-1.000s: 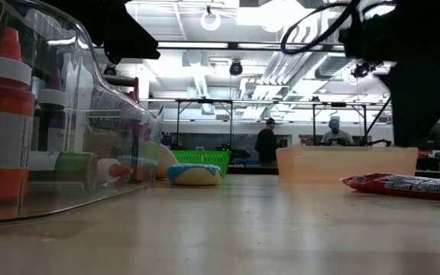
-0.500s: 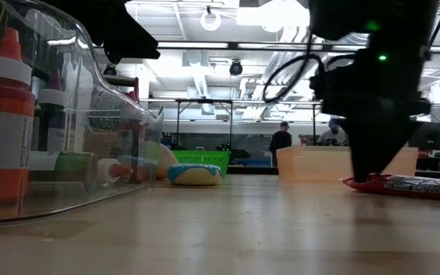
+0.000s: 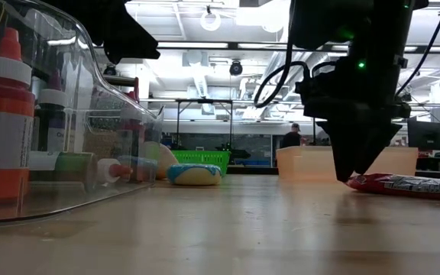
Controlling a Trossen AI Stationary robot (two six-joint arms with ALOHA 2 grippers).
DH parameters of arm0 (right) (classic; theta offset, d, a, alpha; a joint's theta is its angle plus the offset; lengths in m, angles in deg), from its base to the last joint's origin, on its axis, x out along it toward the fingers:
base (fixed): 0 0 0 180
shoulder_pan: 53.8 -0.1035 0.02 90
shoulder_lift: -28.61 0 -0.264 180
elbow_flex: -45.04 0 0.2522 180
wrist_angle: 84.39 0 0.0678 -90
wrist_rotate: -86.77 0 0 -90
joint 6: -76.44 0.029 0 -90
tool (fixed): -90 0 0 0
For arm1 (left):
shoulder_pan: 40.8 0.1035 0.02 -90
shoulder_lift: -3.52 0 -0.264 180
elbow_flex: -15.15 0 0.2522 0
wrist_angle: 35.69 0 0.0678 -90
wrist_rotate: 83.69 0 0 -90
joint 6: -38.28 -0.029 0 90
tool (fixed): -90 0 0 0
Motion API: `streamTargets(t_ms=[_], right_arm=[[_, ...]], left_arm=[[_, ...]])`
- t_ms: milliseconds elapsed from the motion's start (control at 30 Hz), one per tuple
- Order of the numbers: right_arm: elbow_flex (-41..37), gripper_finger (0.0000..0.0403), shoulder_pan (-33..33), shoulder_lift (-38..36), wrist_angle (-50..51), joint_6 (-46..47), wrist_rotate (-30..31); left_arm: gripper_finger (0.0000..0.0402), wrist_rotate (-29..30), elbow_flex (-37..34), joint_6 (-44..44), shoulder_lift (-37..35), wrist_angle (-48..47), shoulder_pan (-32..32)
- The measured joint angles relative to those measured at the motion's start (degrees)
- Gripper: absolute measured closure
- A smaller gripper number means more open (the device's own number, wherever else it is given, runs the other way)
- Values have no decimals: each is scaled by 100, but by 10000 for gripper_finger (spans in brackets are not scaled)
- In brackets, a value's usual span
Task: Pick & Place Food Item
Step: Put the popcorn bag into the orange bin
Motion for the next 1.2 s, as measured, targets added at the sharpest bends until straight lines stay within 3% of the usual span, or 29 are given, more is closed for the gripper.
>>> streamTargets(t_ms=[467,1200], right_arm=[[28,168,-5,510,31,18,-317],[-25,168,32,192,464,-14,-269]], left_arm=[[242,10,0,6,0,-1,-69],[242,7,0,4,0,0,-92]])
